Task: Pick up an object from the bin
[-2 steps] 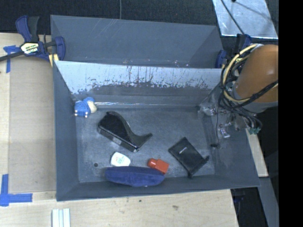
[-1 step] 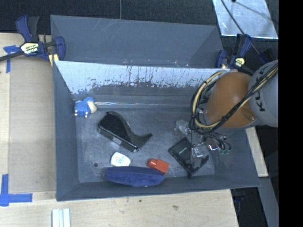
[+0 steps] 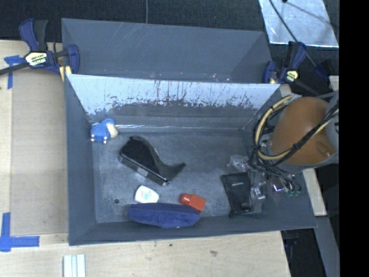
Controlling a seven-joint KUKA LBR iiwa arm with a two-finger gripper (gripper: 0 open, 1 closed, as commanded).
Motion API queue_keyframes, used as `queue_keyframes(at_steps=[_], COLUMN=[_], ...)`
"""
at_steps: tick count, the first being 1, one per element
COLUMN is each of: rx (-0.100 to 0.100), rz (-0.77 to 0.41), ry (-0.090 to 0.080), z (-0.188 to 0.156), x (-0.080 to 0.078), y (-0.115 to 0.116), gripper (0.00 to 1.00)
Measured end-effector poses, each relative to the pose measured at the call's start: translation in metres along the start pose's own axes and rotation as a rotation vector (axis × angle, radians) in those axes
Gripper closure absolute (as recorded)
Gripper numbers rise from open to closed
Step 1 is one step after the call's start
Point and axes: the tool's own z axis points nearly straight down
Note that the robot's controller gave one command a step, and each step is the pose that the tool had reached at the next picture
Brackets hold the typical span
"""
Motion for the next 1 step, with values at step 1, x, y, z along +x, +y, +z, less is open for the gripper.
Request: queue_keyframes(at_steps=[1], rx=[0.0], rz=[-0.004], ry=[-0.003], z=[-0.0002], x=[-0.002], y=[0.0018], gripper=[1.0])
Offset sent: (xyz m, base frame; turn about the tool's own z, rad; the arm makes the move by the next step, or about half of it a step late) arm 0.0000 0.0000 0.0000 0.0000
